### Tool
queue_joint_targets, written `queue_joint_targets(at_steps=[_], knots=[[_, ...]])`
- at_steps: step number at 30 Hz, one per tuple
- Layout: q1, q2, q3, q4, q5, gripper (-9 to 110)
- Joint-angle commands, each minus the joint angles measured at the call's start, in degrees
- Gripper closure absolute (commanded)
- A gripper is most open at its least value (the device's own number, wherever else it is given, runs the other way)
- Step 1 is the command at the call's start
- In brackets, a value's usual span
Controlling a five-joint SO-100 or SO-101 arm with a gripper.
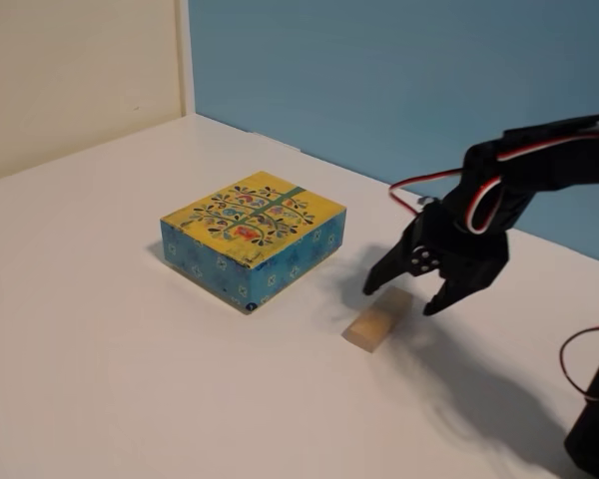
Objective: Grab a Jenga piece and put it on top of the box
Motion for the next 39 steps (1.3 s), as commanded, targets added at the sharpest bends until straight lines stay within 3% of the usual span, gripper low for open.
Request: queue_joint_targets(at_steps=[1, 20, 39], knots=[[-1.2, 0.6, -0.1, -0.6, 0.1, 71], [-6.6, -1.3, 0.0, -3.8, 0.7, 72], [-2.7, -4.8, -0.6, -6.1, -1.4, 72]])
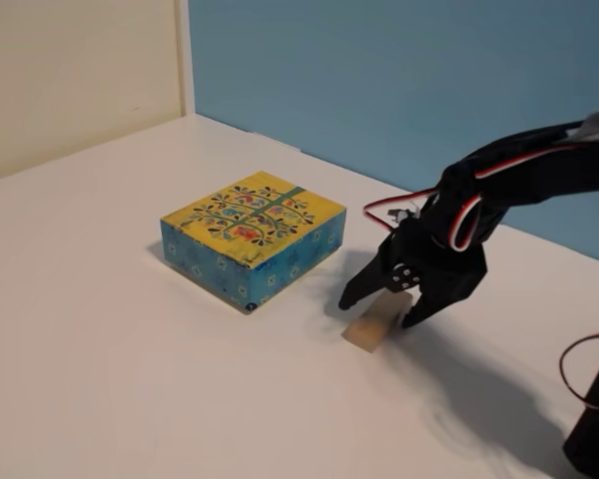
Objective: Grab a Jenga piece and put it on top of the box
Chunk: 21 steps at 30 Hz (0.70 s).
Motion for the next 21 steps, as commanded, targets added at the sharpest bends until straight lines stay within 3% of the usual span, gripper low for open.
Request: queue_joint_targets(at_steps=[1, 4, 13, 21], knots=[[1.1, -0.1, -0.8, -1.0, 0.2, 72], [1.6, -0.2, -0.8, -1.6, 0.4, 74], [1.1, -0.6, -0.8, -2.4, 0.8, 98], [1.1, -1.0, -0.8, -2.5, 0.8, 101]])
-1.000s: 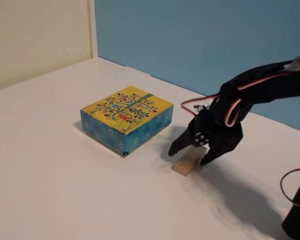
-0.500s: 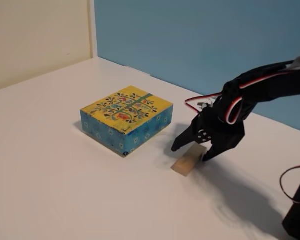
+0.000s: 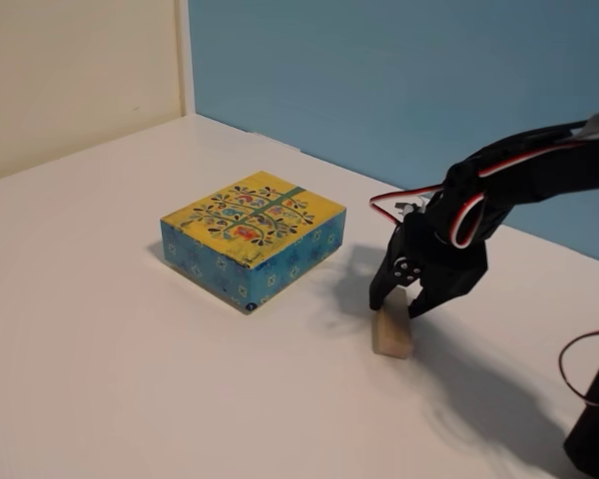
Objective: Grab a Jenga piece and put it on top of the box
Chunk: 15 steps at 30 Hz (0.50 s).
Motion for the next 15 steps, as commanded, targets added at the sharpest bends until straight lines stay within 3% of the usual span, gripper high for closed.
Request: queue_joint_targets(at_steps=[1, 15], knots=[[-0.2, -0.1, -0.8, -0.4, 0.4, 101], [-1.7, 5.1, -0.9, 0.0, 3.8, 101]])
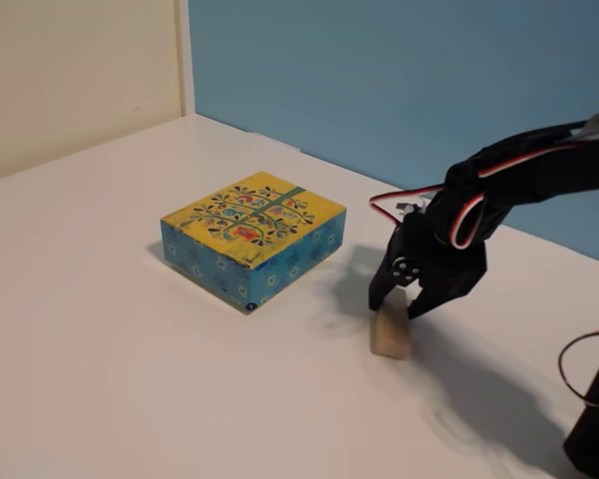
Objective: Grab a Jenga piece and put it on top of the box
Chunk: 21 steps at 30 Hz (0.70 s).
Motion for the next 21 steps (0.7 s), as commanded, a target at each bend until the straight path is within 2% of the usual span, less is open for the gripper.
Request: queue_joint_targets(at_steps=[1, 21], knots=[[-0.7, 4.4, -1.1, 0.4, 1.8, 101], [-3.6, 23.1, -9.1, 7.6, 14.6, 102]])
